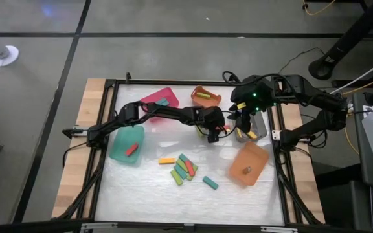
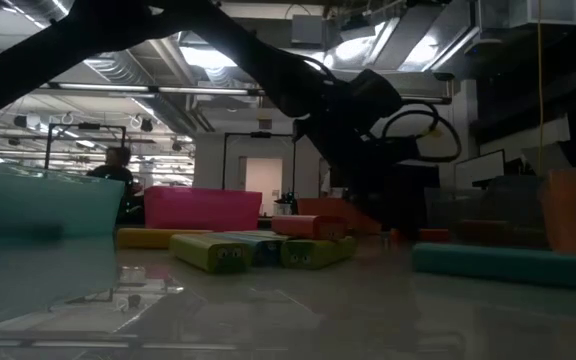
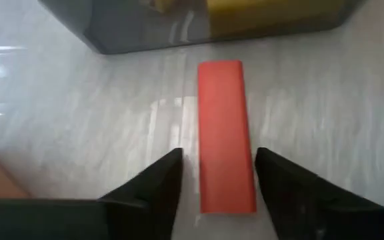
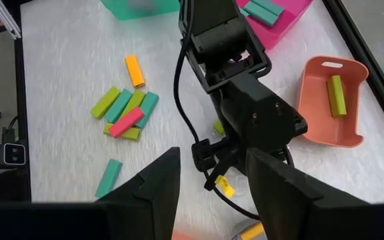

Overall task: Sort blocks
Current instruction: Put the orange block into the blue bin

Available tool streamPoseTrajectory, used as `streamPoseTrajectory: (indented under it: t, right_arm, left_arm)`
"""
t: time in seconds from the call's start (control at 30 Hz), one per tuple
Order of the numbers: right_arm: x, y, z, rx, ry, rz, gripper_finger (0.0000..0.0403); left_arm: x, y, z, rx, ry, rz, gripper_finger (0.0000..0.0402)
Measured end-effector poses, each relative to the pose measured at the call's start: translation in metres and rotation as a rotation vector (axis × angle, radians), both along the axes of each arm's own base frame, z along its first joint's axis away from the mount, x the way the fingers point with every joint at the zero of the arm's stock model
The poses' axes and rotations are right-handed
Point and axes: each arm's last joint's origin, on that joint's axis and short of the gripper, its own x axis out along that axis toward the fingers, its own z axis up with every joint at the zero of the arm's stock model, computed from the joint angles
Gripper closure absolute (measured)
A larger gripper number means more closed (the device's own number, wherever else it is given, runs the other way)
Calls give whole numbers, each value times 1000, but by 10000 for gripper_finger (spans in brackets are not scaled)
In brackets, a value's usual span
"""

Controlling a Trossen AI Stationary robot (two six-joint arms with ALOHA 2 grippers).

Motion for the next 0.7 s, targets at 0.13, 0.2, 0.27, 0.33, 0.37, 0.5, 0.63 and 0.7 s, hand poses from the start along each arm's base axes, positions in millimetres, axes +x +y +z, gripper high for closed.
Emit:
streamPoseTrajectory:
  t: [0.13,0.2,0.27,0.33,0.37,0.5,0.63,0.7]
  right_arm:
    - [0,0,0,0,-2,0,230]
    - [0,0,0,0,-2,0,230]
    - [0,0,0,0,-2,0,230]
    - [0,0,0,-2,-3,-1,230]
    - [0,0,0,-8,-3,-5,230]
    - [0,-2,0,-47,0,-34,230]
    - [1,-2,1,-63,-7,-47,230]
    - [4,-3,0,-63,-27,-48,230]
  left_arm:
    - [-1,-1,-1,-22,5,19,319]
    - [-4,-2,5,-65,20,22,322]
    - [-9,-3,15,-113,41,30,322]
    - [-16,-5,30,-136,71,22,322]
    - [-21,-6,41,-137,95,15,322]
    - [-54,-13,107,-163,194,-21,322]
    - [-106,-26,157,-241,381,-41,322]
    - [-134,-34,185,-275,446,-52,322]
